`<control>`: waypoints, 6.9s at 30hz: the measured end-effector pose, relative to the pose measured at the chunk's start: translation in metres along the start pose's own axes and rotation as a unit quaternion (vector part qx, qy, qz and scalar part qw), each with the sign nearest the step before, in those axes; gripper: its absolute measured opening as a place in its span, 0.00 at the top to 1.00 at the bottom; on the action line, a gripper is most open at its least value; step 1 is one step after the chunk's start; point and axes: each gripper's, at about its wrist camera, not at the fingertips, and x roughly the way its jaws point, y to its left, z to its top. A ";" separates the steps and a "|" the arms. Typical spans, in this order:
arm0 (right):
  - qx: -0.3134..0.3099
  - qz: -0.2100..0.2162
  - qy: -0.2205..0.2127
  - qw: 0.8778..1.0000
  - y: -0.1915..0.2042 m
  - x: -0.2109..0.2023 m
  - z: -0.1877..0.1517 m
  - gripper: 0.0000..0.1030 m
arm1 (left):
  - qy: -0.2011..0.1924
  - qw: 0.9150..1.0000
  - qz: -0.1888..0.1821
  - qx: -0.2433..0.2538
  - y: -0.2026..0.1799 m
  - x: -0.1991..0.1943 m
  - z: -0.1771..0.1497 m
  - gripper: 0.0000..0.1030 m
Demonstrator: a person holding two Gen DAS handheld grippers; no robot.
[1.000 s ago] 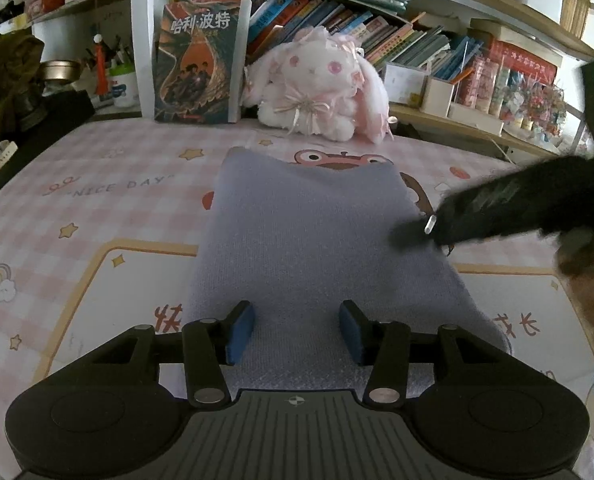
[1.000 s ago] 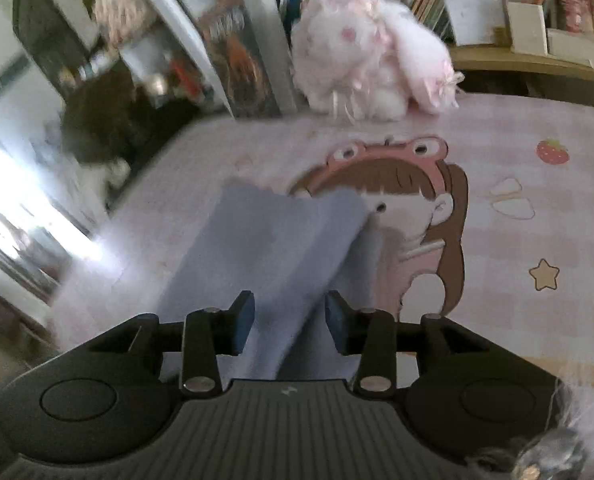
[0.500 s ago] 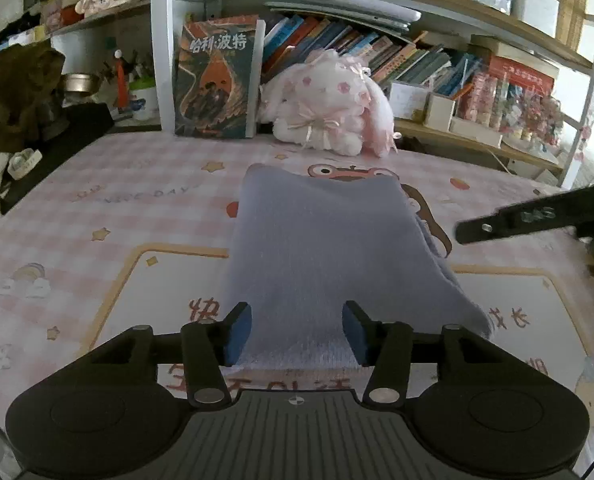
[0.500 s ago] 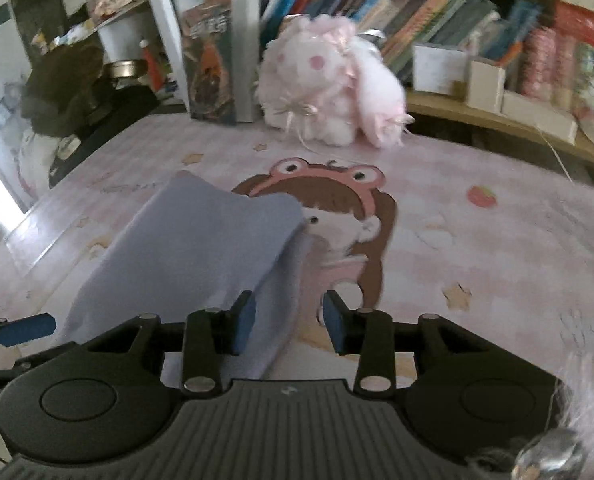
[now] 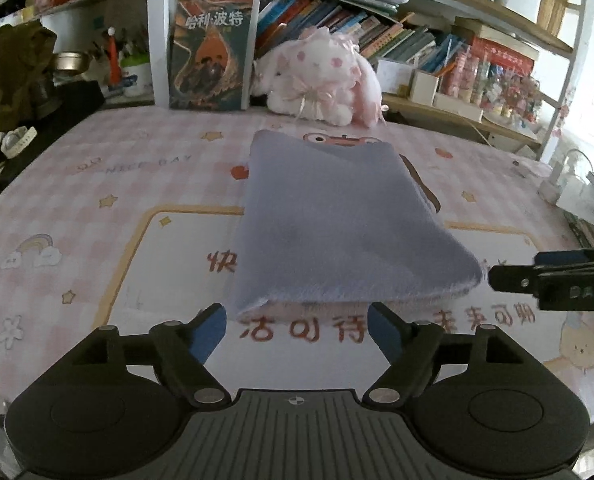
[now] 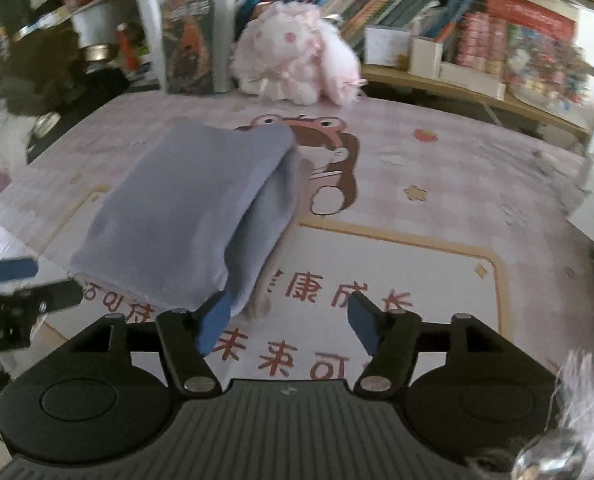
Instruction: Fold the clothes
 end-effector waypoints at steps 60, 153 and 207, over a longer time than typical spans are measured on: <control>0.233 0.150 0.113 0.954 -0.036 0.111 0.058 0.31 | 0.084 0.956 -0.175 -0.219 0.105 0.124 0.053 0.29; 0.075 0.101 -0.070 0.990 -0.024 -0.003 0.072 0.73 | 0.001 0.963 -0.257 -0.086 0.035 0.079 0.122 0.59; 0.133 0.146 -0.032 0.980 0.094 0.270 0.187 0.61 | 0.018 0.958 -0.225 -0.179 0.267 0.254 0.169 0.45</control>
